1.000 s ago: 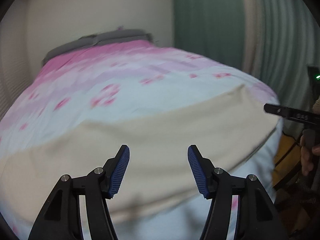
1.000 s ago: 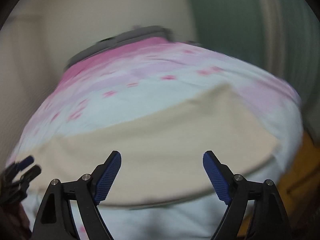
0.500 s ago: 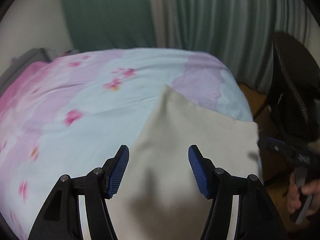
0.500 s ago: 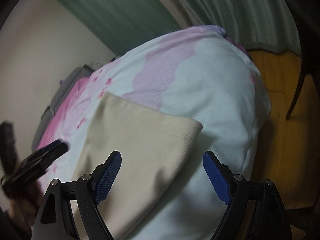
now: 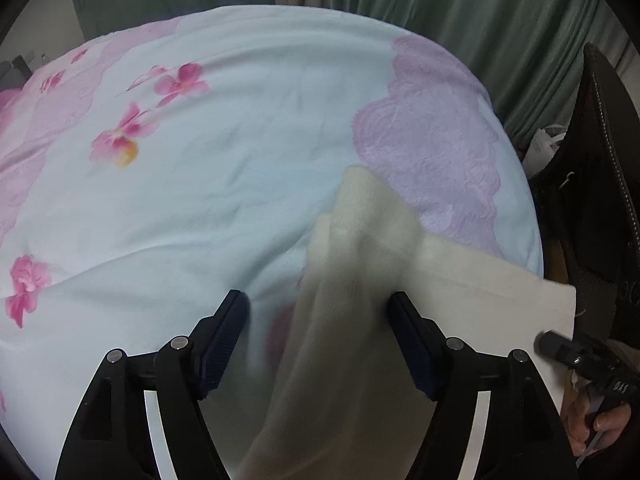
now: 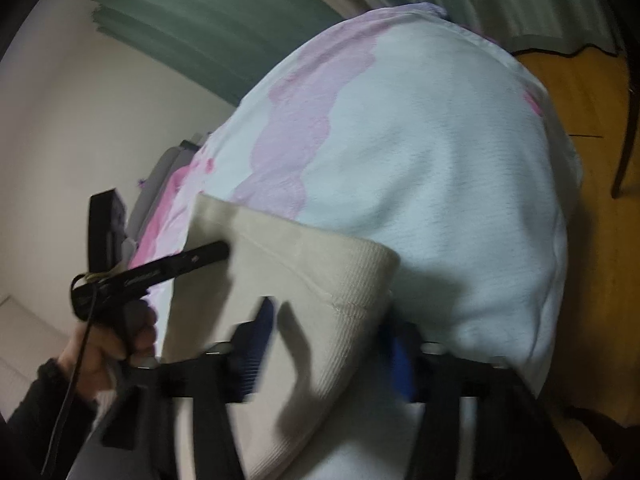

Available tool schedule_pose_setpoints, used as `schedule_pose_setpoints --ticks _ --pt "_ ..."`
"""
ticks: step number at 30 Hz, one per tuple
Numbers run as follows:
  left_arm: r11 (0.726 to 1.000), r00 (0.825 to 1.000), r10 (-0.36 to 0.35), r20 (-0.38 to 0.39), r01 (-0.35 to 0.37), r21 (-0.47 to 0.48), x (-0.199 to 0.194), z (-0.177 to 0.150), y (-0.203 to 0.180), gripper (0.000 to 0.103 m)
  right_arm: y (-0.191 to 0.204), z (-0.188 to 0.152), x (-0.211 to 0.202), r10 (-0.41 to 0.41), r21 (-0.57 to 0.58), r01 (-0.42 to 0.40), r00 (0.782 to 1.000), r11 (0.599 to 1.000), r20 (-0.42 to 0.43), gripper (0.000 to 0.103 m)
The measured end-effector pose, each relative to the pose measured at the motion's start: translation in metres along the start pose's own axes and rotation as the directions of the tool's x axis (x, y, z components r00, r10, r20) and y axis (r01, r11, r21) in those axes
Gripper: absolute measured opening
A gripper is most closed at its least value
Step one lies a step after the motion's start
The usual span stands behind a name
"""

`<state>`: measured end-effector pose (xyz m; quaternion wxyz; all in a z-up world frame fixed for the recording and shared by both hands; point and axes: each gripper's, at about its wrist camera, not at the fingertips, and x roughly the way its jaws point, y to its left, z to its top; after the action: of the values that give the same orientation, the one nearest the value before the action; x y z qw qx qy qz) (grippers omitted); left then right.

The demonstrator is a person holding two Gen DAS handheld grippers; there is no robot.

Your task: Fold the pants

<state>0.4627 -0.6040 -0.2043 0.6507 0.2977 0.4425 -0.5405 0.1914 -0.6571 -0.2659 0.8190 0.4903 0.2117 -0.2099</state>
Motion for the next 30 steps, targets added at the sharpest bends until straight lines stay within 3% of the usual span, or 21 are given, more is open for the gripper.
schedule_pose_setpoints --ticks 2,3,5,8,10,13,17,24,30 --pt "0.999 0.999 -0.045 0.018 0.045 -0.005 -0.001 -0.003 -0.005 0.041 0.004 -0.002 -0.005 0.026 -0.03 -0.025 1.0 0.999 0.004 0.034" --pt "0.998 0.998 -0.061 0.016 0.061 -0.002 0.0 -0.005 -0.009 0.036 0.006 -0.004 -0.007 0.028 -0.049 -0.027 1.0 0.998 0.012 0.034" --pt "0.999 0.998 -0.052 0.027 0.052 0.009 0.002 -0.007 -0.013 0.031 0.01 -0.005 -0.007 0.032 -0.086 -0.03 0.999 0.996 0.022 0.034" --pt "0.998 0.998 -0.061 0.033 0.061 -0.002 0.002 -0.009 -0.011 0.027 -0.005 -0.001 0.024 0.041 -0.039 -0.044 0.997 0.998 -0.071 0.037" --pt "0.998 0.997 -0.063 0.033 0.063 -0.001 0.001 -0.007 -0.012 0.021 -0.016 0.005 0.026 0.091 0.041 -0.088 0.992 0.995 -0.084 0.028" --pt "0.998 0.998 -0.042 0.043 0.04 0.057 -0.011 -0.009 -0.02 0.011 0.004 0.009 0.008 0.111 -0.035 -0.113 0.993 0.993 -0.048 0.019" --pt "0.996 0.993 -0.063 0.1 0.057 0.061 -0.039 -0.007 -0.016 0.011 0.041 0.009 -0.023 0.16 -0.119 -0.157 0.987 0.98 0.013 0.019" --pt "0.992 0.964 -0.062 0.258 0.031 0.123 -0.142 -0.032 -0.009 0.011 0.123 -0.017 -0.072 0.25 -0.336 -0.218 0.967 0.916 0.055 0.019" --pt "0.995 0.938 0.007 0.347 -0.042 0.093 -0.234 -0.104 0.015 0.011 0.208 -0.073 -0.11 0.336 -0.548 -0.283 0.942 0.787 -0.004 0.019"
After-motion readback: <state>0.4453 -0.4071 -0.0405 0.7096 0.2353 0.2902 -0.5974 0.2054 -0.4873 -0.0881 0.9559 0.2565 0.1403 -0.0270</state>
